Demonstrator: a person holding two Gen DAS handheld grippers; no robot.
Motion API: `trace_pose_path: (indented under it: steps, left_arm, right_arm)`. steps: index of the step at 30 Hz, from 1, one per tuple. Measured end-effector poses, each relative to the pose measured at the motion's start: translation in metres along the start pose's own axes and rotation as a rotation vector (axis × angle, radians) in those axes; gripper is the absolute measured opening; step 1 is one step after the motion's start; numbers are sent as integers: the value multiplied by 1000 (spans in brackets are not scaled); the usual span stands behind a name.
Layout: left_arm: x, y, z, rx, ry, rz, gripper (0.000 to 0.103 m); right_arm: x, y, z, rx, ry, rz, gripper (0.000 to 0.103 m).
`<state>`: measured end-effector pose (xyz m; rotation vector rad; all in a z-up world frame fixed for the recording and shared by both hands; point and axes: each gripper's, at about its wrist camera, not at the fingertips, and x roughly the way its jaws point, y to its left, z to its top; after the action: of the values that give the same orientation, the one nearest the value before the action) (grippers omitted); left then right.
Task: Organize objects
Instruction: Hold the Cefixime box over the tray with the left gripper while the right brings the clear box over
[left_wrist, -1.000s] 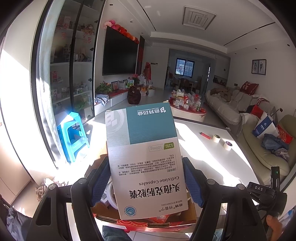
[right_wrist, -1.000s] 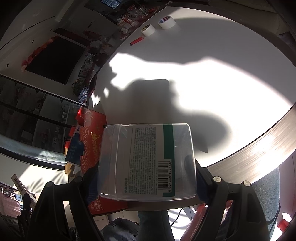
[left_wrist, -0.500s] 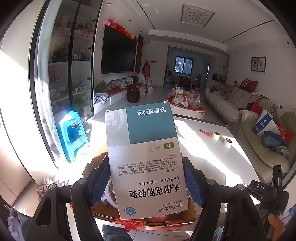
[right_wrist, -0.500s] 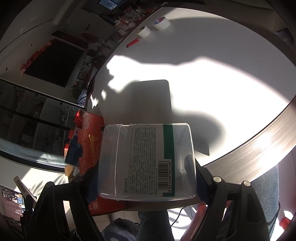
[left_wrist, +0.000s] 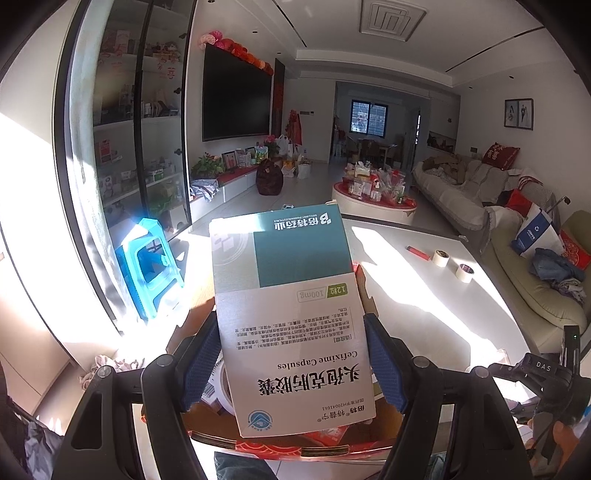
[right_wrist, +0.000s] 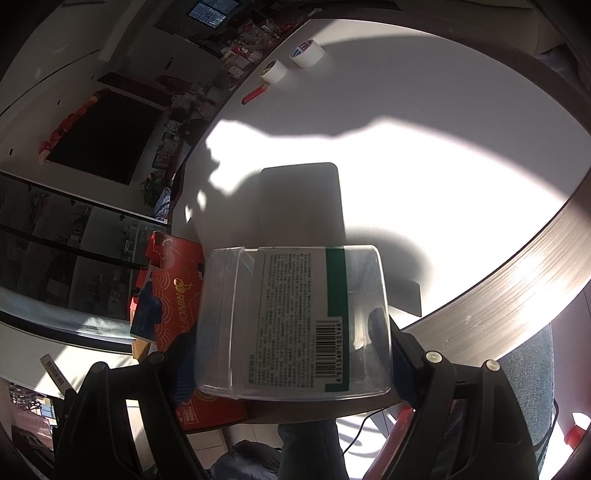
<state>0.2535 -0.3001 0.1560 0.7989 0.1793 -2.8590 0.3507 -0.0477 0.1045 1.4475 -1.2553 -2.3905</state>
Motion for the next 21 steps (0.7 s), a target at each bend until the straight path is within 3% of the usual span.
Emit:
trace_pose_path:
  steps: [21]
  left_arm:
    - [32, -21, 14, 97, 62, 58, 79]
  right_arm:
    - [-15, -18, 17, 49, -50, 28, 82]
